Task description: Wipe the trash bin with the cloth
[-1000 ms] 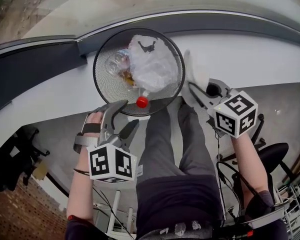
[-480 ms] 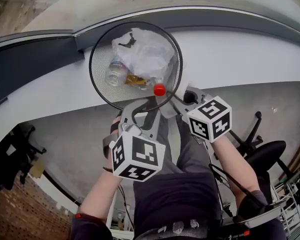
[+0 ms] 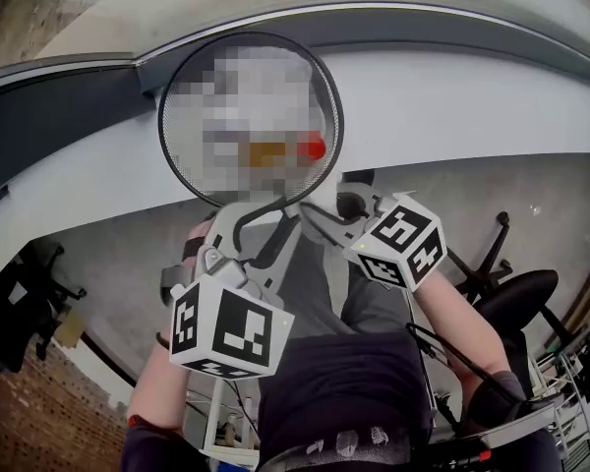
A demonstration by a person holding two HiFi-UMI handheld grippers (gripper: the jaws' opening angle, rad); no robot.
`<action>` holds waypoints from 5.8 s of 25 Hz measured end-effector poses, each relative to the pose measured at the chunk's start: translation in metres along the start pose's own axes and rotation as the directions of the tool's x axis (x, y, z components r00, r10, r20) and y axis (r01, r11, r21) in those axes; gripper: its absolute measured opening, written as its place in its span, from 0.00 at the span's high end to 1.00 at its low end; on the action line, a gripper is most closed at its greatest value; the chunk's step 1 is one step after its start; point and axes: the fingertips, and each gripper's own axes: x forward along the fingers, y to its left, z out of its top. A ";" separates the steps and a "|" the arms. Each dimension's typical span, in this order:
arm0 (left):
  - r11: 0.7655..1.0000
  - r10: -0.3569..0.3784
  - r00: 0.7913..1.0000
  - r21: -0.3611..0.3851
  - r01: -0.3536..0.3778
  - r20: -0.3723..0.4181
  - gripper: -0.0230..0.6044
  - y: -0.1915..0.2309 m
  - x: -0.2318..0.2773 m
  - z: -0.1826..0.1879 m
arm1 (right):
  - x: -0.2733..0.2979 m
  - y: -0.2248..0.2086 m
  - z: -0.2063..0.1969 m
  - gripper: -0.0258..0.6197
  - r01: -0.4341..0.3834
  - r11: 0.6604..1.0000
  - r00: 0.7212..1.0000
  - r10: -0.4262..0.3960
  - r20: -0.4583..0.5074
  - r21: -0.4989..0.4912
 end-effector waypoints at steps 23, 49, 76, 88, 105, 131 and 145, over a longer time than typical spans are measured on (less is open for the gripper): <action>0.968 0.210 0.962 -0.100 -0.229 -0.172 0.84 0.041 0.050 -0.023 | 0.032 0.004 0.021 0.88 -0.017 0.995 1.000 0.018 -0.009 0.096; 0.985 0.171 0.970 0.055 -0.164 -0.173 0.77 0.023 0.048 -0.029 | 0.024 0.004 -0.003 0.88 0.007 0.999 0.999 -0.008 -0.034 -0.034; 0.983 0.179 0.961 -0.004 -0.184 -0.210 0.68 0.028 0.048 -0.038 | -0.020 -0.074 0.021 0.88 0.221 0.971 0.967 -0.230 0.109 0.086; 0.918 0.060 0.993 -0.396 -0.016 0.098 0.88 0.027 0.030 0.015 | 0.006 -0.024 -0.015 0.88 0.034 0.997 0.996 -0.039 -0.086 -0.067; 0.903 0.264 0.963 -0.364 -0.230 0.047 0.88 0.014 -0.064 0.003 | -0.164 -0.165 0.073 0.71 0.496 0.596 0.730 -0.680 -0.069 -0.631; 0.892 0.423 0.583 -0.204 -0.404 0.693 0.97 -0.094 -0.333 0.182 | -0.317 0.262 0.216 0.96 -0.149 0.865 0.737 0.420 0.530 -0.479; 0.989 0.133 0.634 -0.055 -0.141 0.762 0.97 -0.161 -0.358 0.068 | -0.277 0.385 0.127 0.96 -0.188 0.897 0.675 0.414 0.611 -0.399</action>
